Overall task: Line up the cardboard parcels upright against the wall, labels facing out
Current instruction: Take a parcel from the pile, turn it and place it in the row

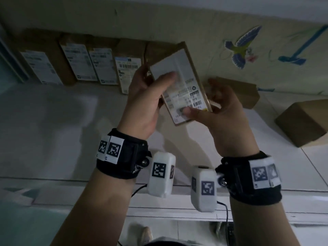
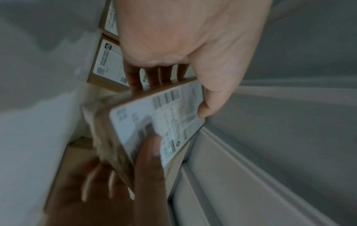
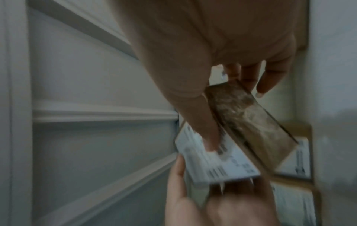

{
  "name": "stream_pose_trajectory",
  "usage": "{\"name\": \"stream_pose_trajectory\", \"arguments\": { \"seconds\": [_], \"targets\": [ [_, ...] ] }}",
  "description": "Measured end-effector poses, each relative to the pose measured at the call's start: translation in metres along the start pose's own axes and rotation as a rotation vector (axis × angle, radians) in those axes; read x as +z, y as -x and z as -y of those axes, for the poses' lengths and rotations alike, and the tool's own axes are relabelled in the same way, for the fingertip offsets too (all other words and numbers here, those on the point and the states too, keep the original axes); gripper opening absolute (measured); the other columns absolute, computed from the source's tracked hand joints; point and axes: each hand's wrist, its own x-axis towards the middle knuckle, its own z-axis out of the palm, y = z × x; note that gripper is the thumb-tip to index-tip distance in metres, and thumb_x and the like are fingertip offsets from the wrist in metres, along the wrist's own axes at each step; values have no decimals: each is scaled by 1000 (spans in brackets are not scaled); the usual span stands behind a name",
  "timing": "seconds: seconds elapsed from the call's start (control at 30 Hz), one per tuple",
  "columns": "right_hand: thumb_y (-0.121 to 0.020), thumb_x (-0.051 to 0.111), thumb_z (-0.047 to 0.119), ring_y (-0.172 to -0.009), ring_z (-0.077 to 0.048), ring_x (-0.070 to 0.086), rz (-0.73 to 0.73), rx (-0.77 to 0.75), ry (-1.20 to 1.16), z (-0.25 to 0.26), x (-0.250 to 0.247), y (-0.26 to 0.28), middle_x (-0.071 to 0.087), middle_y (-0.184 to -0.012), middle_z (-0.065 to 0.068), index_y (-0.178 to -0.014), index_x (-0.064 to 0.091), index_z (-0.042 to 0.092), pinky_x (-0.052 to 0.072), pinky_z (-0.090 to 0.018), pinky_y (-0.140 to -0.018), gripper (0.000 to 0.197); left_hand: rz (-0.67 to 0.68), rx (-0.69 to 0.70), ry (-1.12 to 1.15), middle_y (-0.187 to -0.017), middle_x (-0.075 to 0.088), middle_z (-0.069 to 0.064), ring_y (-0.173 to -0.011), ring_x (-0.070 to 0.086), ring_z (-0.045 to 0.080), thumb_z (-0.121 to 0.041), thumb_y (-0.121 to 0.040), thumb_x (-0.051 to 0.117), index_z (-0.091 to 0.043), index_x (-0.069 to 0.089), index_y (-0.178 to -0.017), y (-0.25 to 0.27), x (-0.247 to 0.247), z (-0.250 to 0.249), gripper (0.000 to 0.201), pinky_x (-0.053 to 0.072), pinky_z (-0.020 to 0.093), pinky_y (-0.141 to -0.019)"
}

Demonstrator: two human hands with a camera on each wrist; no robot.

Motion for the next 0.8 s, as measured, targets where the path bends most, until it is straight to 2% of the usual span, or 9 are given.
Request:
{"name": "stream_pose_trajectory", "arguments": {
  "seconds": [0.13, 0.2, 0.27, 0.3, 0.4, 0.53, 0.6, 0.67, 0.8],
  "targets": [
    [-60, 99, 8, -124, -28, 67, -95, -115, -91, 3, -10, 13, 58, -142, -15, -144, 52, 21, 61, -52, -94, 97, -8, -123, -130, -128, 75, 9, -117, 73, 27, -21, -82, 86, -9, 58, -139, -2, -23, 1, 65, 58, 43, -95],
    [-68, 90, -5, -119, -27, 69, -138, -159, -228, 5, -11, 20, 61, -137, -14, -145, 49, 9, 60, -50, -97, 88, 147, -267, -284, -127, 77, 7, -118, 71, 28, -26, -79, 83, -14, 63, -136, -1, -31, 0, 62, 52, 41, -91],
    [-76, 81, -11, -108, -22, 71, -213, -201, -306, 8, -10, 24, 69, -119, -5, -143, 46, 1, 60, -43, -96, 77, 290, -375, -371, -124, 79, 0, -123, 69, 28, -32, -73, 84, -22, 69, -130, 2, -34, 1, 60, 51, 43, -94],
    [-78, 79, -11, -107, -20, 70, -252, -219, -319, 10, -10, 23, 70, -116, -4, -142, 47, 1, 59, -41, -97, 72, 314, -394, -383, -122, 79, -4, -123, 70, 25, -34, -72, 84, -26, 70, -127, 4, -34, 1, 57, 52, 43, -99],
    [-86, 79, -3, -118, -23, 67, -304, -228, -312, 17, -9, 17, 59, -140, -25, -144, 49, 0, 53, -46, -108, 66, 306, -406, -359, -126, 78, 0, -121, 72, 21, -20, -86, 81, -23, 69, -129, 2, -34, 4, 44, 56, 49, -106],
    [-88, 83, 28, -121, -15, 70, -284, -45, -221, 20, -5, 11, 70, -134, -2, -143, 53, 22, 46, -54, -112, 63, 277, -439, -229, -131, 75, 9, -123, 70, 29, -6, -99, 69, -17, 68, -131, 2, -38, 1, 34, 60, 40, -100],
    [-84, 82, 34, -124, -19, 69, -150, 29, -205, 19, -4, 10, 71, -134, 0, -144, 52, 20, 45, -57, -112, 69, 318, -436, -238, -132, 75, 6, -123, 71, 23, -3, -99, 68, -19, 66, -133, 4, -36, -1, 38, 61, 32, -95],
    [-81, 79, 28, -124, -24, 69, -32, 32, -185, 22, 0, 10, 72, -134, -6, -140, 55, 12, 49, -56, -110, 66, 352, -444, -264, -133, 75, 4, -123, 71, 19, -5, -99, 69, -19, 64, -137, 8, -33, -2, 41, 60, 32, -97],
    [-82, 76, 13, -122, -28, 70, 8, -94, -185, 38, -2, -3, 73, -130, -13, -133, 61, 5, 56, -52, -104, 53, 341, -476, -273, -130, 76, 5, -123, 71, 24, -23, -101, 68, -16, 66, -134, 10, -28, -3, 34, 54, 51, -107]
  ]
}}
